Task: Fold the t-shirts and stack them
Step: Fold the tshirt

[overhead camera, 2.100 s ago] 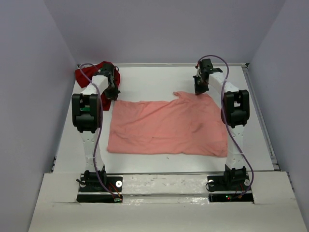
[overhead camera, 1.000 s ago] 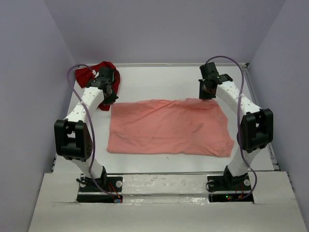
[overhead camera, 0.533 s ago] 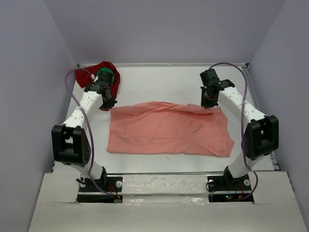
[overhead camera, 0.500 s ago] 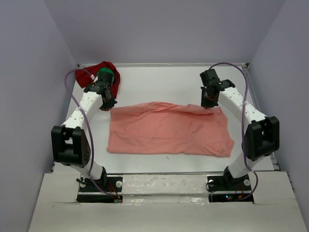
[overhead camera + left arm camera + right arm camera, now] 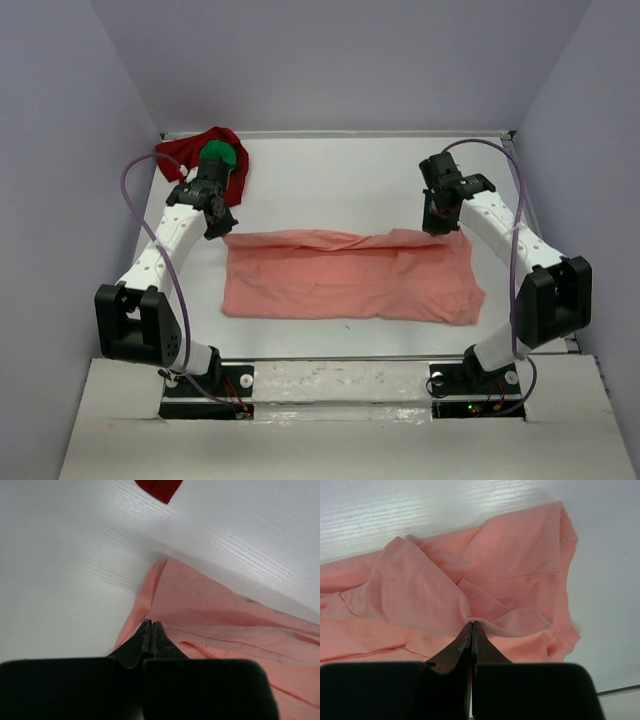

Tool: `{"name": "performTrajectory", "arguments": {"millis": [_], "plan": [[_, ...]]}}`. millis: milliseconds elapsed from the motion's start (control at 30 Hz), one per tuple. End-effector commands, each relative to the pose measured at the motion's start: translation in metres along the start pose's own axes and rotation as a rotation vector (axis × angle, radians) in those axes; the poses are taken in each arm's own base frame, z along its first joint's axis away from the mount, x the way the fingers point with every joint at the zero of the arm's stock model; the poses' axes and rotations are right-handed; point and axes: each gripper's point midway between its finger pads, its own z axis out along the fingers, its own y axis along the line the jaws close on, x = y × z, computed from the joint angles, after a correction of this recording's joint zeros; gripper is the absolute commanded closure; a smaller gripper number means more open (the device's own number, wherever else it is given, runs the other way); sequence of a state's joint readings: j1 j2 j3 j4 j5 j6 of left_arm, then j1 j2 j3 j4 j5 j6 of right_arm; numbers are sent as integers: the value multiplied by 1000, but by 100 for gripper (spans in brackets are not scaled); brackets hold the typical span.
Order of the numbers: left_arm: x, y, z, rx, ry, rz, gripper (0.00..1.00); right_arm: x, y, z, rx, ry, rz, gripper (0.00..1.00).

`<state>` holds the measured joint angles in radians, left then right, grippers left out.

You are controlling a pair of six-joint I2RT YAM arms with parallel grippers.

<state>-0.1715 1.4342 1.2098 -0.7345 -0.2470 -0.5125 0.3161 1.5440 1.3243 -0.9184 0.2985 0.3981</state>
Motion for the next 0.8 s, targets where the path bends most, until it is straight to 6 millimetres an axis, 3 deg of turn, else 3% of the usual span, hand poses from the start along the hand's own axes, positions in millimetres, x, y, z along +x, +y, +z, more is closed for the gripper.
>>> {"name": "performTrajectory", "arguments": {"millis": [0, 233, 433, 600, 767], "plan": [[21, 8, -10, -4, 32, -29, 100, 7, 0, -18, -22, -12, 26, 100], [43, 13, -6, 1, 73, -45, 100, 22, -2, -26, -36, 2, 51, 100], [55, 20, -5, -21, 84, -62, 100, 44, -1, -30, -57, 37, 64, 100], [65, 26, -8, -42, 97, -103, 100, 66, 11, -33, -74, 77, 75, 100], [75, 39, -13, -96, 111, -116, 100, 83, 6, -34, -18, 85, 133, 100]]}}
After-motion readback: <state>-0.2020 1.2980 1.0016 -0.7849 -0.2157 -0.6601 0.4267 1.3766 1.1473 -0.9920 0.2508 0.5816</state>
